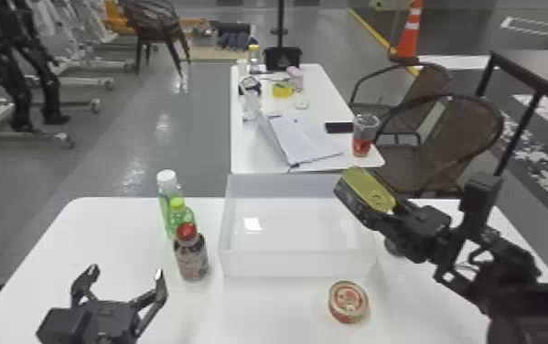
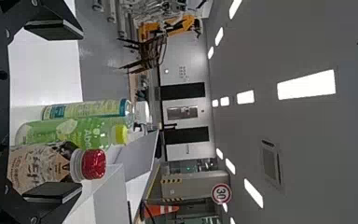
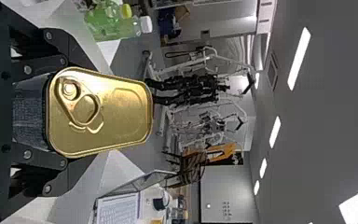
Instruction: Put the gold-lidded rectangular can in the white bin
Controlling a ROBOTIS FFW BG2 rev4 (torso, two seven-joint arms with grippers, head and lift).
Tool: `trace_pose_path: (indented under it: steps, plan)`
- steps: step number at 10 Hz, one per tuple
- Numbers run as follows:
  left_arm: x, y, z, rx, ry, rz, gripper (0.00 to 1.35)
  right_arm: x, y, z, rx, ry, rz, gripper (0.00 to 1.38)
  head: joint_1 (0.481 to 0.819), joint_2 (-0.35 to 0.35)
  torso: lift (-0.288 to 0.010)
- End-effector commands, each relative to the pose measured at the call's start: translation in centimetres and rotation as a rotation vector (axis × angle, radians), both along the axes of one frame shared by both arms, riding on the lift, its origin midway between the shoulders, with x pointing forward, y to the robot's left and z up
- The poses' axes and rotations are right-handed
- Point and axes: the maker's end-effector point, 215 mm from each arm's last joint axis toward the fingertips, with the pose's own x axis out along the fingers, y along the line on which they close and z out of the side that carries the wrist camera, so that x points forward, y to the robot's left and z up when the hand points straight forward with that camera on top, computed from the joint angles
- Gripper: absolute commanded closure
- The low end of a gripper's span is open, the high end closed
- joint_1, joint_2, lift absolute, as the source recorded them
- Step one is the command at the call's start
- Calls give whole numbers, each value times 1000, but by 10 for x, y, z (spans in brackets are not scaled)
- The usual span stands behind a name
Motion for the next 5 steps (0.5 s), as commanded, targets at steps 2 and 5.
trace_pose_path:
  steps: [2,5]
  plan:
    - [5,-11,-1,-44,-1,-1,154,27,23,-5,64,-7,-38,1276,549,0,-100]
    - [5,-15,-5,-78,5,12,154,45,36,-35,140,65,-50,1276,549,0,-100]
